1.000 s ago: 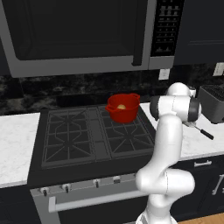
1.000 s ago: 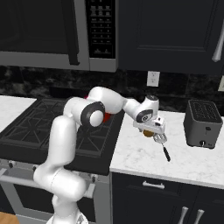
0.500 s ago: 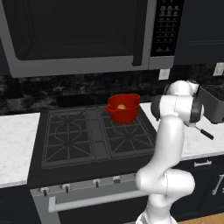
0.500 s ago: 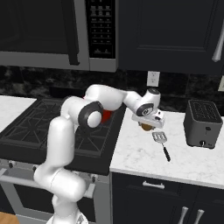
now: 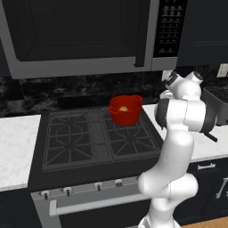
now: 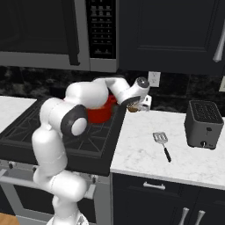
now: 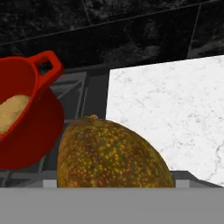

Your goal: Put the potato and avocado in the pot. Retrieve the spatula and lightly stir the vegetables in the pot.

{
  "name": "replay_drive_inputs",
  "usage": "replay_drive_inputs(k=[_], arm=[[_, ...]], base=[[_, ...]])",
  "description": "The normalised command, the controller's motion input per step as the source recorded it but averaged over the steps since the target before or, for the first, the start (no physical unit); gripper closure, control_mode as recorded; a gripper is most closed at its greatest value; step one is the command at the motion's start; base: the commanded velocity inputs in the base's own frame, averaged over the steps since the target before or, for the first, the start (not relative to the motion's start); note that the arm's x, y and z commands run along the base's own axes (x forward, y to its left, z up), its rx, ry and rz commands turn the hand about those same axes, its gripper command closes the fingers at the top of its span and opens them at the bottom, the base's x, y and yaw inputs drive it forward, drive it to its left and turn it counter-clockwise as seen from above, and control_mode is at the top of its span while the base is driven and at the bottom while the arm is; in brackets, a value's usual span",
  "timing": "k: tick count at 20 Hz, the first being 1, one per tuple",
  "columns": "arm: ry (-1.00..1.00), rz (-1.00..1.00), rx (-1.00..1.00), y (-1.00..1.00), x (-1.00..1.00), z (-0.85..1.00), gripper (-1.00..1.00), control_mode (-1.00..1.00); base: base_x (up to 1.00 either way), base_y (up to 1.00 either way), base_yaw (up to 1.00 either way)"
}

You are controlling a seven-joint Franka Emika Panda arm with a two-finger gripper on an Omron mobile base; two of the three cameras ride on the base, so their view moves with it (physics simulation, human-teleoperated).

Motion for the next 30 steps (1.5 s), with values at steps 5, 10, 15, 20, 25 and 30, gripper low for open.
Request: replay_drive_inputs(k=[5,10,15,20,25,30], arm=[[-0.19,0.00,0.01,0.85,0.07,0.20,1.00,-1.00],[0.10,0.00,0.00,0.62,0.50,0.16,1.00,-1.00],[0.01,0.00,0.00,0.31,0.35,0.01,1.00,-1.00],[0.00,0.00,0.00,0.37,0.18,0.00,1.00,-1.00],[0.00,0.00,0.00,0.33,0.00,0.00,1.00,-1.00],[0.02,0.00,0.00,0.29,0.05,-0.04,1.00,-1.00]], base=[[0.00,0.00,0.00],[0.00,0.00,0.00],[0.00,0.00,0.00],[0.00,0.00,0.00],[0.00,0.00,0.00],[0.00,0.00,0.00]])
